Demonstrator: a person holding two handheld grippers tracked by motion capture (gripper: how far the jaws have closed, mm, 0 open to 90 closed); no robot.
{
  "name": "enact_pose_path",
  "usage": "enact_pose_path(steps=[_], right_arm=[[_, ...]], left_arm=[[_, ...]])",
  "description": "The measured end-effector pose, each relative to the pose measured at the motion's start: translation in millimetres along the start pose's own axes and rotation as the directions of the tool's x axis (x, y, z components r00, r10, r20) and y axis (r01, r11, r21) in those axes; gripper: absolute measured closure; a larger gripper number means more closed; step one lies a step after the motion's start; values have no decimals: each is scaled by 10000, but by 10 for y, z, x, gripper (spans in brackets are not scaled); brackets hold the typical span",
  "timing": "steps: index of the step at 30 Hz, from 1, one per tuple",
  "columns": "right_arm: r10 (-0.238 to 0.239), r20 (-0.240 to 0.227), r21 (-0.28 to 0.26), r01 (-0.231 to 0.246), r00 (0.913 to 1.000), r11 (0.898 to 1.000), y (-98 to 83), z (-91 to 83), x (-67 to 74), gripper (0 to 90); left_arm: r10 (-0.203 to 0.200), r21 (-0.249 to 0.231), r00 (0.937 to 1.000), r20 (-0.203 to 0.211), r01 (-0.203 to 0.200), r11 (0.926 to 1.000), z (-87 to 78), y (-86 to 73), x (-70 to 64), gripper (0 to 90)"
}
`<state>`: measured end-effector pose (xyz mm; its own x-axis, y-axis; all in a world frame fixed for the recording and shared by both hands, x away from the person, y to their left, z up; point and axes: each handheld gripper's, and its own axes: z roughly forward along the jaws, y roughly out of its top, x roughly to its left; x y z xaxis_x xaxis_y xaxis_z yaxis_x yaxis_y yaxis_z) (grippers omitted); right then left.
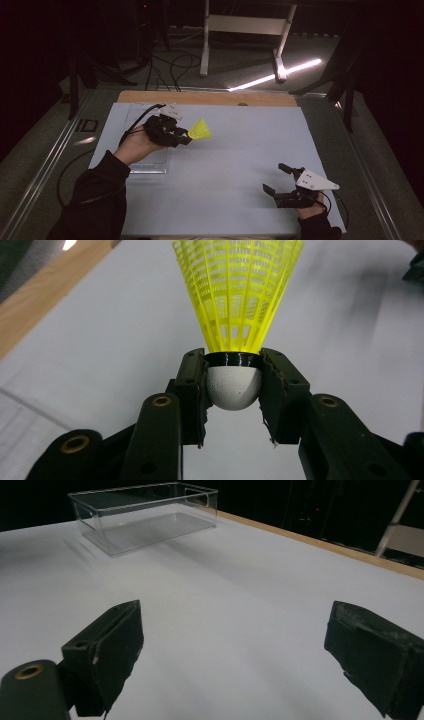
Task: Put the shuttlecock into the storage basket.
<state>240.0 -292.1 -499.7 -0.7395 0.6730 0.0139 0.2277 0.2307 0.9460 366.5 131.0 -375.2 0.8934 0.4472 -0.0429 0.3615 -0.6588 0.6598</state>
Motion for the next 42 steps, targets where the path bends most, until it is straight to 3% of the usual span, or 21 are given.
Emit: enact_pose_path(steps=[17,21,33,42], right_arm=[[16,-26,39,-16,10000,10000,-2,7,-3,88],[48,-31,33,-48,10000,10000,-1,5,-1,88],[40,-25,37,-40,10000,10000,-1,9,-1,88],[57,-6,42,-57,10000,10000,0,8,-1,88]], left_arm=[[-586,-292,9965,-604,569,9980,-345,-172,97,657],[-725,-397,9930,-937,691,9968,-434,-226,118,656],[-1124,-598,9848,-1321,1052,9926,-661,-337,166,657],[-1451,-724,9744,-1716,1344,9883,-780,-447,183,657]])
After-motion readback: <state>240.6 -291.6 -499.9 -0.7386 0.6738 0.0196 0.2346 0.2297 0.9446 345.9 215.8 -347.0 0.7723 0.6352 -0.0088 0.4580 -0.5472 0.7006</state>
